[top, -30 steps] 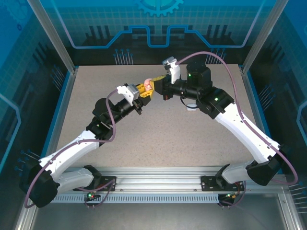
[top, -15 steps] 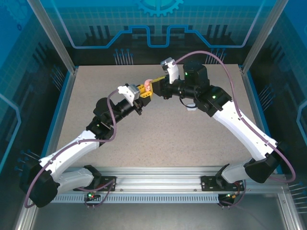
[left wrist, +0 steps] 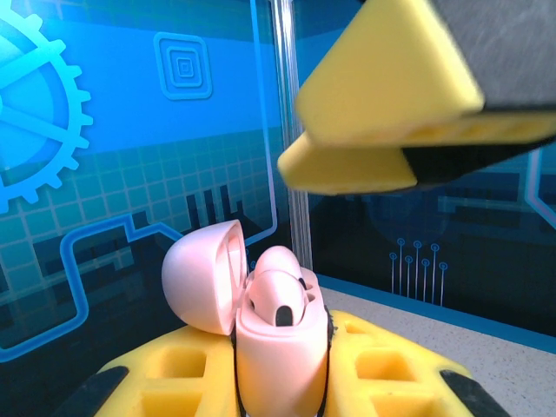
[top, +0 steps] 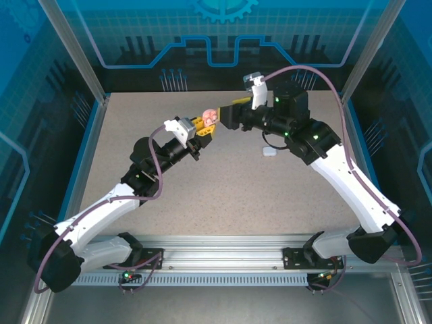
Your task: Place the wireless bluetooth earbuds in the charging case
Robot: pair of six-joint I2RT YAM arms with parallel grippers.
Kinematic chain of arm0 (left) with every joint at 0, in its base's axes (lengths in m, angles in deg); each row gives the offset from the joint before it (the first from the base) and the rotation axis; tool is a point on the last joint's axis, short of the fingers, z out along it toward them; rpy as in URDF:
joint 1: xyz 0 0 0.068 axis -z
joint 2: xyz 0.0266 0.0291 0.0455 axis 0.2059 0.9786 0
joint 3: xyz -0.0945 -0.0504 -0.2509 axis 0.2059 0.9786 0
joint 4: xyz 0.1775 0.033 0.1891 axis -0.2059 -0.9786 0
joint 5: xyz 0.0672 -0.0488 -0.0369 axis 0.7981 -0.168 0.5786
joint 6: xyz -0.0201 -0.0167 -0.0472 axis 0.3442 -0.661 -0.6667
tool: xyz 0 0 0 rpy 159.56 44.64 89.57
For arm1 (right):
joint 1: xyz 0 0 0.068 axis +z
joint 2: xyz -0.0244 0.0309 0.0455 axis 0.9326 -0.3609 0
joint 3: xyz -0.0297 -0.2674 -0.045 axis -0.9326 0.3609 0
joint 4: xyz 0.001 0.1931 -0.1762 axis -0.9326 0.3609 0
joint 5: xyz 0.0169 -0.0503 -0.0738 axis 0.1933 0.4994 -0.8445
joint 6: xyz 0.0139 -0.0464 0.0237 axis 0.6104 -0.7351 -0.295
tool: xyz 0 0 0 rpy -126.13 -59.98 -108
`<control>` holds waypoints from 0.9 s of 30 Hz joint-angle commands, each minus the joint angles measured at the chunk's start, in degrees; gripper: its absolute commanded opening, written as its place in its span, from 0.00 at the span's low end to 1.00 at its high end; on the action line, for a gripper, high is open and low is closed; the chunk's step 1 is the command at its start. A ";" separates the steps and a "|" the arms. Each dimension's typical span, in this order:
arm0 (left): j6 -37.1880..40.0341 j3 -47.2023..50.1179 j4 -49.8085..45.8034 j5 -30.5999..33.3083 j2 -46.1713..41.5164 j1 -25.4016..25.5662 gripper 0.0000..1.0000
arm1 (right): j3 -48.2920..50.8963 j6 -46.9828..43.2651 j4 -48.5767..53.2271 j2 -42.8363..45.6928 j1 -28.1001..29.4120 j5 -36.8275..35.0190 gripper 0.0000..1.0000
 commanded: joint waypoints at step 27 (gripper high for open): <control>0.09 -2.14 -1.01 -2.86 1.83 0.53 0.00 | -31.85 -3.69 33.33 -23.09 0.82 -0.67 0.57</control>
